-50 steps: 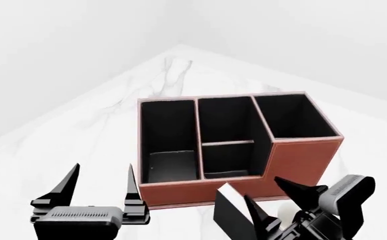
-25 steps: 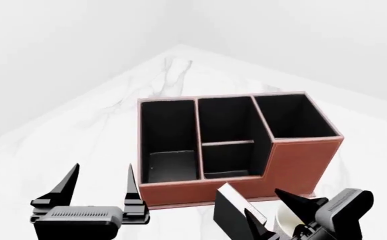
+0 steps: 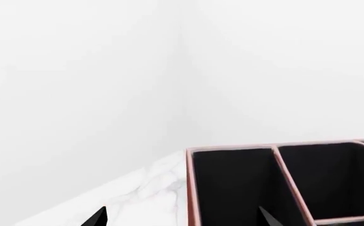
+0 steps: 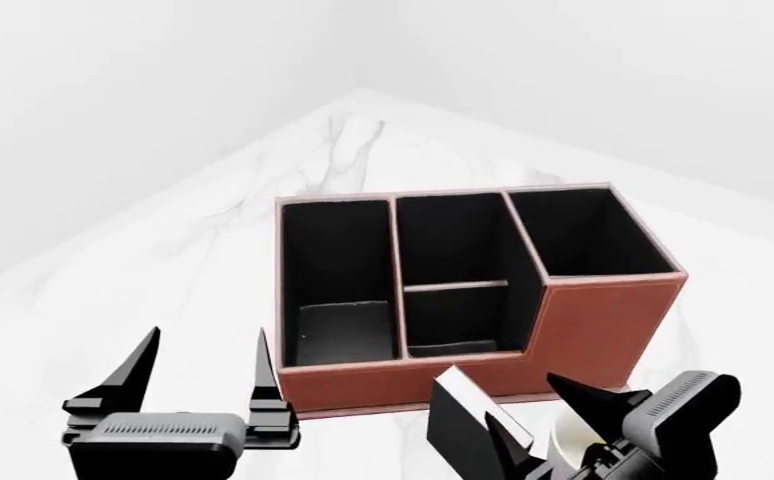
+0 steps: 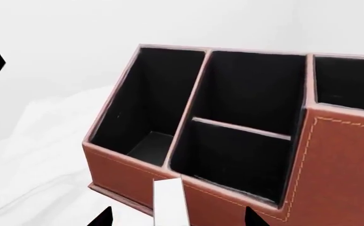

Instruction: Pick up the book and place it in the right compartment of the caddy.

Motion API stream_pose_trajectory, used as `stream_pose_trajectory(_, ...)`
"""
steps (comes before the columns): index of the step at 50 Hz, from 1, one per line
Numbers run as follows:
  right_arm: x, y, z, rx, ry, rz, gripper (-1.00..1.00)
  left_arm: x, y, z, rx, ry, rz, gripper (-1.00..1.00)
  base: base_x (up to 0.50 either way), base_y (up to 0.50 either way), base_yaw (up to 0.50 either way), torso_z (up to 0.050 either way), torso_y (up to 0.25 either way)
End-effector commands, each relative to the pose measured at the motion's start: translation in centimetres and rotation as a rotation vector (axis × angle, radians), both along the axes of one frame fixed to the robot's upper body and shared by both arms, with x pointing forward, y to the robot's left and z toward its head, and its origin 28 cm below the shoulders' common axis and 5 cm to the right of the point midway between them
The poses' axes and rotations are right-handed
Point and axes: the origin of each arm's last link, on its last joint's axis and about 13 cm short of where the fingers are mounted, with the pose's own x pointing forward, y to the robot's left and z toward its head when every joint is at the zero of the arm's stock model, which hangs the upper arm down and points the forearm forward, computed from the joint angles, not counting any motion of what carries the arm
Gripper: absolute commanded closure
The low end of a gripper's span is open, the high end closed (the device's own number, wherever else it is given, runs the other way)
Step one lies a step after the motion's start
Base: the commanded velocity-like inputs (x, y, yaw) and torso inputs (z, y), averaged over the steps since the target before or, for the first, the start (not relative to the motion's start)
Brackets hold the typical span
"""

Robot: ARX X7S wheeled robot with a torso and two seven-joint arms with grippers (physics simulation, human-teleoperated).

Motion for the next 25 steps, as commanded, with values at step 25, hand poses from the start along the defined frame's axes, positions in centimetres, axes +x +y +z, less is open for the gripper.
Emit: stream_pose_trajectory(25, 0.8, 0.5, -1.3, -0.006, 0.020, 0.009, -1.00, -0.3, -0.1, 0.4, -0.001, -0.011, 0.005, -1.00, 0.00, 0.00, 0.00, 0.000, 0.000)
